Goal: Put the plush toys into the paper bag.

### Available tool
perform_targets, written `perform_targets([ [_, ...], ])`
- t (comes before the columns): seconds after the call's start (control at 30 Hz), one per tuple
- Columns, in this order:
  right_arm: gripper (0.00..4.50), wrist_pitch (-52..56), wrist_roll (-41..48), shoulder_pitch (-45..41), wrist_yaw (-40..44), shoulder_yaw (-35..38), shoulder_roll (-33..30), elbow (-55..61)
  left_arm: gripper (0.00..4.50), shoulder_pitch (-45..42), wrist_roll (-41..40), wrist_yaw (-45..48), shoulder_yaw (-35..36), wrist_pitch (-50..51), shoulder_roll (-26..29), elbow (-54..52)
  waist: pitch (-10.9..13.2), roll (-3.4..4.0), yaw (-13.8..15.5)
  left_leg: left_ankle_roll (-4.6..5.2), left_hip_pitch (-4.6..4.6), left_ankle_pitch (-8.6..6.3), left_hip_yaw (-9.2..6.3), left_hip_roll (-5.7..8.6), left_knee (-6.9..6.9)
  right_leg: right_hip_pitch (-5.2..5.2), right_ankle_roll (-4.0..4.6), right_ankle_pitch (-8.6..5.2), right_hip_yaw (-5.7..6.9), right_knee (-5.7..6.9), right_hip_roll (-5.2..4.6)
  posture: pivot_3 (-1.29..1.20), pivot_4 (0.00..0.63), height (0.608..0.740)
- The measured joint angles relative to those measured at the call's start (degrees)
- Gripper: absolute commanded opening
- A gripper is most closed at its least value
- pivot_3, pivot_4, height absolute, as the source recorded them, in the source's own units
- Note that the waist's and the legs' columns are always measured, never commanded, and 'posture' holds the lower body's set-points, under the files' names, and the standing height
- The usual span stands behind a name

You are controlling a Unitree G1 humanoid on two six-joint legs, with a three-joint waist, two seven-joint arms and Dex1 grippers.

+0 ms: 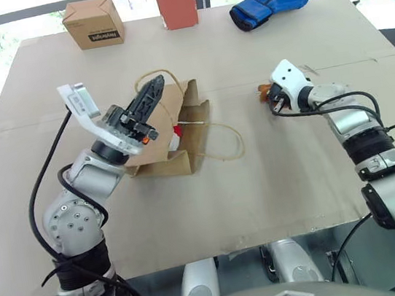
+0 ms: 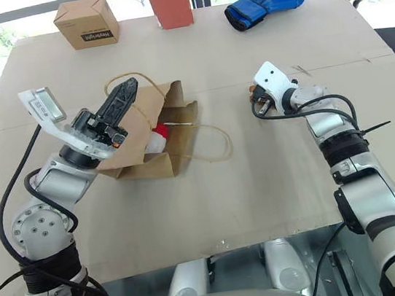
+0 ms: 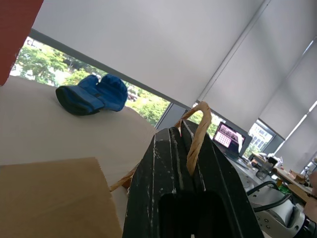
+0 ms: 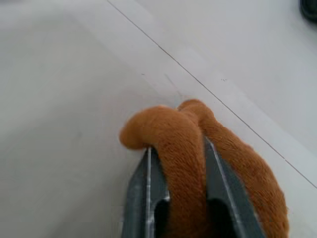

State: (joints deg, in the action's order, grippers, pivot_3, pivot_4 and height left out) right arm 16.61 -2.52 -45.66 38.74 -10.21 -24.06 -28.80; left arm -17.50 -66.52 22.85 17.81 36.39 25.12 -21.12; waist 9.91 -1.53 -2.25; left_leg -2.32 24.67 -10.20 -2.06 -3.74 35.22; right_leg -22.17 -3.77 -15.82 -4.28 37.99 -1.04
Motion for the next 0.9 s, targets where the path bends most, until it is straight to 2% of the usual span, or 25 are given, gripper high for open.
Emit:
perform_targets([
  [0.07, 0.04, -0.93, 3.46, 3.19, 3.38, 0.8, 0.23, 6.59, 0.0, 0.01, -0.16, 0.11, 0.38, 0.08, 0.2, 0.63, 0.01, 0.02, -0.03, 0.0, 0.01, 0.0, 0.0, 0.0, -0.01, -0.01, -0.01, 0.0, 0.0, 0.0, 0.0, 0.0, 0.15, 0.74],
  [0.17, 0.04, -0.24, 9.79, 6.03, 8.38, -0.9, 4.5, 23.37, 0.0, -0.33, -1.23, 0.08, 0.74, 0.73, -0.09, 2.15, 0.03, 0.06, -0.69, 0.0, -0.01, -0.01, -0.07, -0.03, -0.06, -0.05, -0.01, 0.0, 0.01, 0.06, 0.04, 0.0, 0.15, 0.74],
  [0.27, 0.04, -0.29, 9.47, 5.85, 8.44, -4.16, 7.77, 27.26, 0.0, -0.58, -1.31, 0.08, 0.79, 0.95, -0.1, 2.27, 0.01, 0.03, -0.27, 0.0, -0.01, 0.0, -0.09, -0.03, -0.05, -0.04, 0.0, -0.01, 0.06, 0.05, 0.04, 0.0, 0.15, 0.74],
  [0.37, 0.04, -0.72, 7.27, 5.82, 7.98, -10.29, 12.49, 24.76, 0.0, -1.61, -1.34, 0.11, 0.61, 1.74, -0.1, 2.36, 0.02, 0.03, 0.18, -0.02, 0.03, 0.01, -0.08, -0.03, 0.0, -0.04, 0.0, 0.0, 0.07, 0.04, 0.02, 0.0, 0.15, 0.74],
  [0.43, 0.04, -1.32, 6.38, 5.1, 7.48, -11.69, 14.26, 21.8, 0.0, -1.89, -1.38, 0.1, 0.56, 1.97, -0.09, 2.35, 0.02, 0.03, 0.35, -0.02, 0.05, 0.01, -0.07, -0.02, 0.04, -0.02, 0.0, 0.0, 0.06, 0.02, 0.0, 0.0, 0.15, 0.74],
  [0.63, 0.04, -4.24, 4.28, 0.61, 6.87, -12.26, 17.01, 14.65, 0.0, -2.17, -1.36, -0.13, -0.42, 2.28, -0.22, 1.88, 0.03, 0.03, 0.2, -0.03, 0.03, 0.01, -0.1, -0.02, 0.02, -0.03, 0.0, 0.0, 0.07, 0.04, 0.03, 0.0, 0.15, 0.74],
  [0.9, 0.04, -10.75, 1.0, -3.84, 1.31, -12.17, 25.51, -1.43, 0.0, -2.03, -1.06, -0.14, -4.36, 2.81, -0.99, -1.26, 0.03, 0.03, -0.13, -0.03, 0.02, 0.01, -0.11, -0.02, -0.07, -0.04, 0.01, 0.0, 0.07, 0.03, 0.03, 0.0, 0.15, 0.74],
])
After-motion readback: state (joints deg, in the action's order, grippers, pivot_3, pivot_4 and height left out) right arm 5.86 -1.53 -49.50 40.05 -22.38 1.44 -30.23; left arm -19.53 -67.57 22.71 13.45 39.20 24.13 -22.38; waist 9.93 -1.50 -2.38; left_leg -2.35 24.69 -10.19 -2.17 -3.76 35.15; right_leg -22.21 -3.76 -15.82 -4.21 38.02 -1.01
